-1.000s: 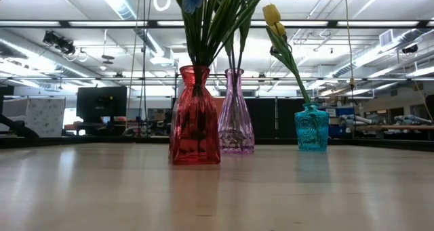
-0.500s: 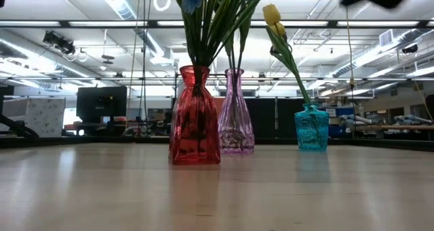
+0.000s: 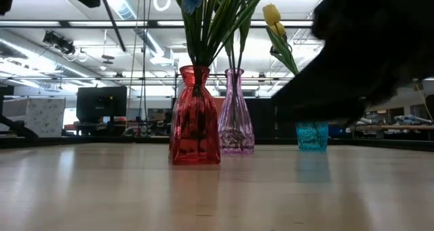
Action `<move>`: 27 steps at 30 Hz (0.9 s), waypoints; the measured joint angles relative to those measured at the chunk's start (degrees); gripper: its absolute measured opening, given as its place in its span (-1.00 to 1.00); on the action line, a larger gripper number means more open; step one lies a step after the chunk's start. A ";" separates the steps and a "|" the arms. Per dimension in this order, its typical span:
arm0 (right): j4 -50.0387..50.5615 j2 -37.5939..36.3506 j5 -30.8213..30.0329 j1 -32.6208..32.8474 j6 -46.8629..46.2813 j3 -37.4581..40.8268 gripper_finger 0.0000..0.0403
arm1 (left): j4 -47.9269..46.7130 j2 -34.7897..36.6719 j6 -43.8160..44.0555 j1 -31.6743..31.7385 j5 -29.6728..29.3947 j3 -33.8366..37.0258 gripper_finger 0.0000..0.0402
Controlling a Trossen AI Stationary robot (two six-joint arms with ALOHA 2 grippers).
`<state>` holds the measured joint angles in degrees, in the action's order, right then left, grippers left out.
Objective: Sort flowers into vase by color
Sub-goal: Put the blue flower into the red vase
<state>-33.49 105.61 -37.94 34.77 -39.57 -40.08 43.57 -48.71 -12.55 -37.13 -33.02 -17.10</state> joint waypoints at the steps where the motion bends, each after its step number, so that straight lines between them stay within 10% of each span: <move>1: -0.72 1.82 0.29 -0.71 0.99 -0.77 0.19 | 1.31 0.00 -0.46 0.71 0.90 0.71 -0.89; 14: -2.95 11.05 -6.59 -5.87 10.80 -9.60 0.41 | 8.81 -2.53 5.08 9.42 14.40 4.33 -0.89; 27: -26.98 23.12 -8.34 -7.47 22.76 -12.59 0.31 | 23.36 -15.01 3.24 10.79 15.73 4.26 -0.89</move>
<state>-60.47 128.72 -46.28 27.30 -16.81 -52.68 66.93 -63.72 -9.31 -26.33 -17.28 -12.84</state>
